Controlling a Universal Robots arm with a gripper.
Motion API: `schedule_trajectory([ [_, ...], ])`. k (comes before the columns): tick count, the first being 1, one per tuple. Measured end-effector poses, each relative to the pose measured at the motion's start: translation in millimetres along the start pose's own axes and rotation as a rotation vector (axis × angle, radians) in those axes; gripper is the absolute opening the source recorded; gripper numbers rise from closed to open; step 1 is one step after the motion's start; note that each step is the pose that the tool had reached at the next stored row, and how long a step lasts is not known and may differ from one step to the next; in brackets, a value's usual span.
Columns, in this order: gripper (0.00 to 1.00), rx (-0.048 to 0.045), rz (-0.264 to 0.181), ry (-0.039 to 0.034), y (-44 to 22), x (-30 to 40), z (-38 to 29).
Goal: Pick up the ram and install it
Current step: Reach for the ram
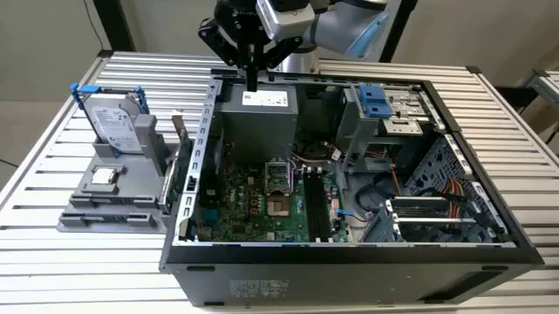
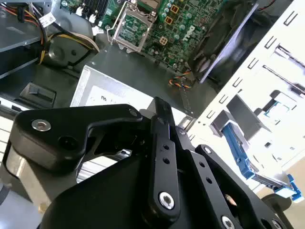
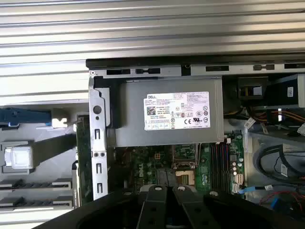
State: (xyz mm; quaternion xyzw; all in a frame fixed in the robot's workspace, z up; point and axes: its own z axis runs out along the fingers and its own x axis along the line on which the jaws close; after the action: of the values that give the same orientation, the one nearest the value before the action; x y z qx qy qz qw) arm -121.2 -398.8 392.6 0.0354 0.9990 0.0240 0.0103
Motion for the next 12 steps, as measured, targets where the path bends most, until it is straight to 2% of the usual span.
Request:
schedule_trajectory([
  [12,0.0,0.0001,0.002,0.0,-0.3,0.5,-0.1],
])
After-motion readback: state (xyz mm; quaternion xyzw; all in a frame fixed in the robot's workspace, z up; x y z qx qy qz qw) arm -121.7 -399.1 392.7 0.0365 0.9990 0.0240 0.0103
